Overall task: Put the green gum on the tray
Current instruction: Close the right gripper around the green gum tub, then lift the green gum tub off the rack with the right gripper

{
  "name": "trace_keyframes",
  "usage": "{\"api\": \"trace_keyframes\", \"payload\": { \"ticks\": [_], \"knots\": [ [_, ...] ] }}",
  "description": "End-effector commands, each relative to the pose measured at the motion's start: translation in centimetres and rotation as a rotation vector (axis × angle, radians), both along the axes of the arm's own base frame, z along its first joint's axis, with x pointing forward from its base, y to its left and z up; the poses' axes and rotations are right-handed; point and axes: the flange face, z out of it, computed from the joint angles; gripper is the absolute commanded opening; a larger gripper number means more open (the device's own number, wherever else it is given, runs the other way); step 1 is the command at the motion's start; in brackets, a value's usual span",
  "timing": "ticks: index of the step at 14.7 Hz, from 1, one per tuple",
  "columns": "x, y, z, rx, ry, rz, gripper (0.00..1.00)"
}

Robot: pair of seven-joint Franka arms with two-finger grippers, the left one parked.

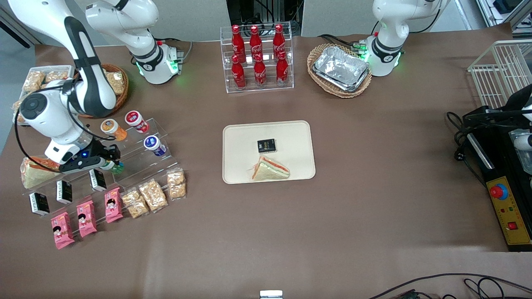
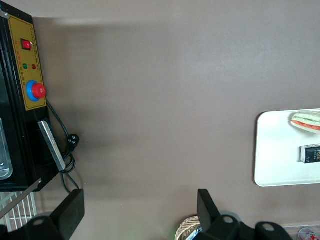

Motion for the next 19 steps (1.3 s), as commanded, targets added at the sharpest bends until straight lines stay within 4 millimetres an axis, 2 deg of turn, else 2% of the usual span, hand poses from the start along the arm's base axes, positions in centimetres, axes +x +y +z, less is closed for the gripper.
{"api": "trace_keyframes", "payload": {
  "ticks": [1,3,8,10,11,12,15,19],
  "knots": [
    [2.9,-0.3,8.2,0.035,0.079,-0.012,0.17],
    [3.9,-0.4,12.3,0.037,0.093,-0.006,0.18],
    [4.0,-0.3,23.0,0.043,0.161,0.000,0.18],
    [3.5,0.5,26.2,0.050,0.182,0.009,0.18],
    [3.1,1.1,27.2,0.052,0.196,-0.004,0.19],
    [2.6,2.5,28.3,0.053,0.197,-0.014,0.19],
    [0.4,9.0,31.6,0.042,0.165,-0.071,0.19],
    [-1.9,18.0,32.2,0.129,0.229,-0.257,0.20]
  ]
}}
